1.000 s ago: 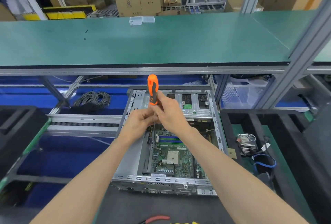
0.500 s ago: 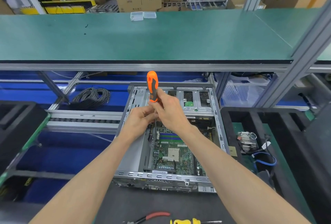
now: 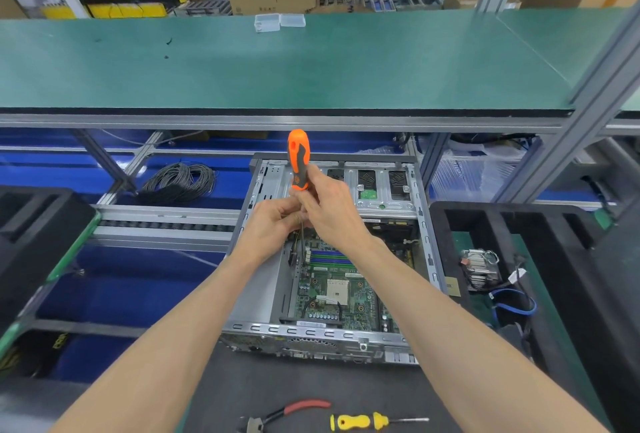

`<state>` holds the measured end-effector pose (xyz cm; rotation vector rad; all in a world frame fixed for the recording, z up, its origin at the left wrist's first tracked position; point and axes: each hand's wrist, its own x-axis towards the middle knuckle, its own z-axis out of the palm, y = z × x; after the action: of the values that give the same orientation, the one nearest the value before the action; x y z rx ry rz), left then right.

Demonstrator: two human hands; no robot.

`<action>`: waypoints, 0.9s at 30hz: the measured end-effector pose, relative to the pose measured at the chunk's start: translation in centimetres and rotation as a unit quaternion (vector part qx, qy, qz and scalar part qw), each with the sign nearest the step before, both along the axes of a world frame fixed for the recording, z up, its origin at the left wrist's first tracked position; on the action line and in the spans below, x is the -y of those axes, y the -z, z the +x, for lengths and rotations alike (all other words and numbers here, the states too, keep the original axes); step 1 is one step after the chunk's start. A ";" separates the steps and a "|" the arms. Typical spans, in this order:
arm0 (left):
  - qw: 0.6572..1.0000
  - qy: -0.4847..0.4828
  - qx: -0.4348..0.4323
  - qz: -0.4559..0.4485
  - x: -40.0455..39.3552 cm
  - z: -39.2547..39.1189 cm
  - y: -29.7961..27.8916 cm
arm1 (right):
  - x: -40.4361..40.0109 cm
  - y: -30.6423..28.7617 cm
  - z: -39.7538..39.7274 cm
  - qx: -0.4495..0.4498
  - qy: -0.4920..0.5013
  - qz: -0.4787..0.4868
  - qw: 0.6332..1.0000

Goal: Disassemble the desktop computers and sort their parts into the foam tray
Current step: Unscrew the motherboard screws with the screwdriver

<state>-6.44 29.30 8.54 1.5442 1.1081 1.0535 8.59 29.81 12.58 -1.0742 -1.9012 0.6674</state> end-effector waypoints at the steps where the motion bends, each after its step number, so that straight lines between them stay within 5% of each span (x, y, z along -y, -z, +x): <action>1: 1.000 0.001 0.000 -0.001 0.0 0.0 0.0 | 0.0 0.0 0.0 -0.001 0.000 0.000 1.000; 27: 0.997 -0.020 -0.075 0.020 0.4 0.0 -0.1 | 0.2 -0.4 -0.1 0.032 0.037 0.025 0.999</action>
<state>-6.47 28.91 8.59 1.6617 1.2321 1.0056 8.52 29.64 12.96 -1.1405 -1.9128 0.5479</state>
